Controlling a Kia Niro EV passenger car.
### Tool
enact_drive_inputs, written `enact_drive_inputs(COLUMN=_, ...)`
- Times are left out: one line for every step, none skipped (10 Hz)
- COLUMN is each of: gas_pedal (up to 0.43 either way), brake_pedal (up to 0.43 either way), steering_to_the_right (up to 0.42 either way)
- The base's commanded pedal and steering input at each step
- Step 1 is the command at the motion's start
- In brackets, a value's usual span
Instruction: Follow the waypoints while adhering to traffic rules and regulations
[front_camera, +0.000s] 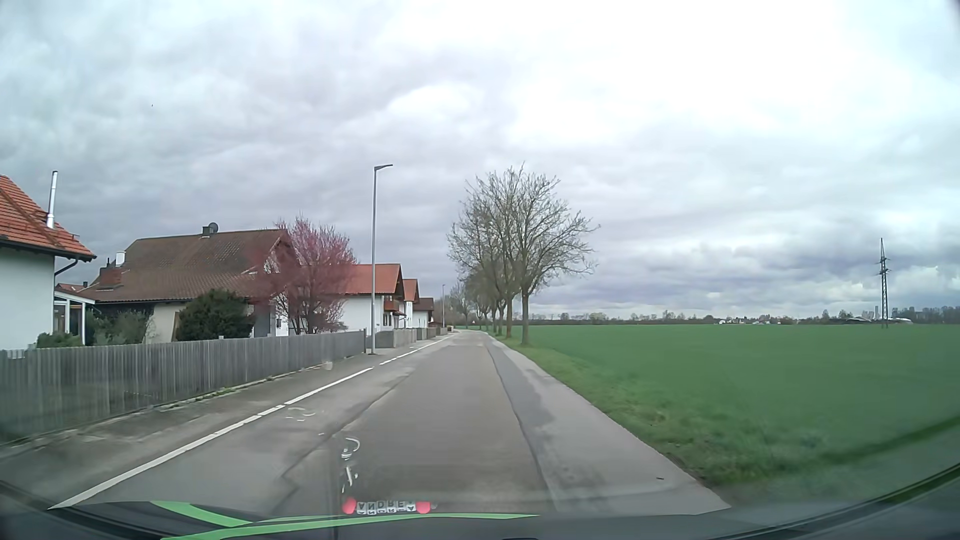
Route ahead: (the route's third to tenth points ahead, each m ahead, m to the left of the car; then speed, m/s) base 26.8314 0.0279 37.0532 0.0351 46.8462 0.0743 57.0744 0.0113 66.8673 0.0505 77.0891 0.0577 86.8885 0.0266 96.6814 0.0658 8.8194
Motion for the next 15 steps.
enact_drive_inputs(gas_pedal=0.130, brake_pedal=0.000, steering_to_the_right=0.001)
enact_drive_inputs(gas_pedal=0.138, brake_pedal=0.000, steering_to_the_right=0.001)
enact_drive_inputs(gas_pedal=0.138, brake_pedal=0.000, steering_to_the_right=0.001)
enact_drive_inputs(gas_pedal=0.138, brake_pedal=0.000, steering_to_the_right=0.001)
enact_drive_inputs(gas_pedal=0.138, brake_pedal=0.000, steering_to_the_right=0.001)
enact_drive_inputs(gas_pedal=0.138, brake_pedal=0.000, steering_to_the_right=0.001)
enact_drive_inputs(gas_pedal=0.138, brake_pedal=0.000, steering_to_the_right=0.001)
enact_drive_inputs(gas_pedal=0.138, brake_pedal=0.000, steering_to_the_right=0.001)
enact_drive_inputs(gas_pedal=0.138, brake_pedal=0.000, steering_to_the_right=0.001)
enact_drive_inputs(gas_pedal=0.138, brake_pedal=0.000, steering_to_the_right=0.001)
enact_drive_inputs(gas_pedal=0.138, brake_pedal=0.000, steering_to_the_right=0.001)
enact_drive_inputs(gas_pedal=0.138, brake_pedal=0.000, steering_to_the_right=0.001)
enact_drive_inputs(gas_pedal=0.138, brake_pedal=0.000, steering_to_the_right=0.001)
enact_drive_inputs(gas_pedal=0.138, brake_pedal=0.000, steering_to_the_right=0.001)
enact_drive_inputs(gas_pedal=0.138, brake_pedal=0.000, steering_to_the_right=0.001)
